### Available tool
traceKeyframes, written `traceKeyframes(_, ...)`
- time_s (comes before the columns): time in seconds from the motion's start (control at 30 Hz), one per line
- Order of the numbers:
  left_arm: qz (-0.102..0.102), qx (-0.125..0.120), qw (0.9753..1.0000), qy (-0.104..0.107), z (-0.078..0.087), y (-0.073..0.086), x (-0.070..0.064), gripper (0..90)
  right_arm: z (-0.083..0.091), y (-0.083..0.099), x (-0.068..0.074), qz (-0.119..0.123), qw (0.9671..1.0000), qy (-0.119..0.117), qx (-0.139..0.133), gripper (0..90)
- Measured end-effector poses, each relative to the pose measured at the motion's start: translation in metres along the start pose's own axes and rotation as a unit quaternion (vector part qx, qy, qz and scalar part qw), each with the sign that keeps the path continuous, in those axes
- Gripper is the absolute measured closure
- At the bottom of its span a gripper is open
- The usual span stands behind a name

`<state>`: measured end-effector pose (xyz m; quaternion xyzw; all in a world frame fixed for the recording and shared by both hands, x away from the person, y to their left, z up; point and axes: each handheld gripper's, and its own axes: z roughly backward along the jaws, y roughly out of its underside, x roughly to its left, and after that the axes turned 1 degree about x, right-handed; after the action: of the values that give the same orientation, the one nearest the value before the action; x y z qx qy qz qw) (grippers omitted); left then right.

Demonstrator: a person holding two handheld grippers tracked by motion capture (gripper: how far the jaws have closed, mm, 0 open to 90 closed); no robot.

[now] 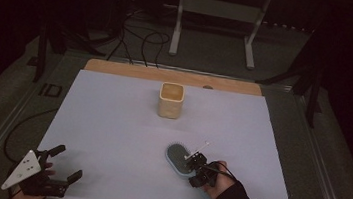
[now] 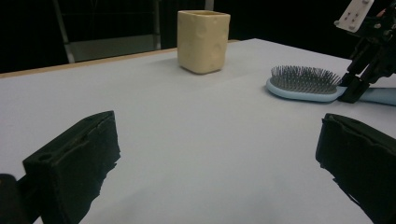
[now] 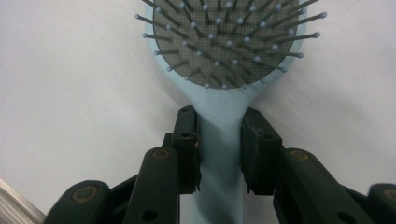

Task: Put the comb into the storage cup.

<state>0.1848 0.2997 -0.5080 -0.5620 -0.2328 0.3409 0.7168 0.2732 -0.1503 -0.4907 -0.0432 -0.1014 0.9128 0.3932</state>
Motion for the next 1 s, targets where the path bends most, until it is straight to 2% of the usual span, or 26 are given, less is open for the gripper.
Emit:
traceKeyframes(0.17, 0.000, 0.001, 1.0000, 0.000, 0.000, 0.000, 0.000, 0.0, 0.001, 0.002, 0.001, 0.003, 0.9999, 0.002, -0.010, 70.3)
traceKeyframes(0.3, 0.001, 0.000, 1.0000, -0.001, 0.000, 0.000, 0.000, 0.0, 0.003, 0.001, -0.002, -0.003, 0.9996, -0.011, -0.026, 70.3)
traceKeyframes(0.4, 0.001, 0.000, 1.0000, 0.000, 0.000, 0.000, 0.000, 0.0, 0.007, 0.000, -0.002, -0.011, 0.9989, -0.016, -0.042, 70.3)
traceKeyframes(0.63, 0.001, 0.000, 1.0000, 0.000, 0.000, 0.000, 0.000, 0.0, 0.020, -0.003, -0.004, -0.010, 0.9963, -0.017, -0.083, 70.2)
traceKeyframes(0.8, -0.001, 0.001, 1.0000, -0.001, 0.000, 0.000, 0.000, 0.0, 0.026, -0.003, -0.005, -0.010, 0.9930, -0.015, -0.116, 70.2)
traceKeyframes(0.83, -0.005, 0.004, 1.0000, -0.003, -0.001, 0.000, 0.000, 0.0, 0.029, -0.003, -0.005, -0.003, 0.9906, -0.019, -0.136, 70.2)
traceKeyframes(0.87, -0.005, 0.004, 1.0000, -0.002, -0.001, 0.000, -0.001, 0.0, 0.030, -0.004, -0.006, -0.007, 0.9894, -0.018, -0.144, 70.2)
traceKeyframes(1.0, -0.002, 0.002, 1.0000, -0.001, -0.001, 0.000, 0.000, 0.0, 0.032, -0.006, -0.006, -0.009, 0.9864, -0.025, -0.162, 70.2)
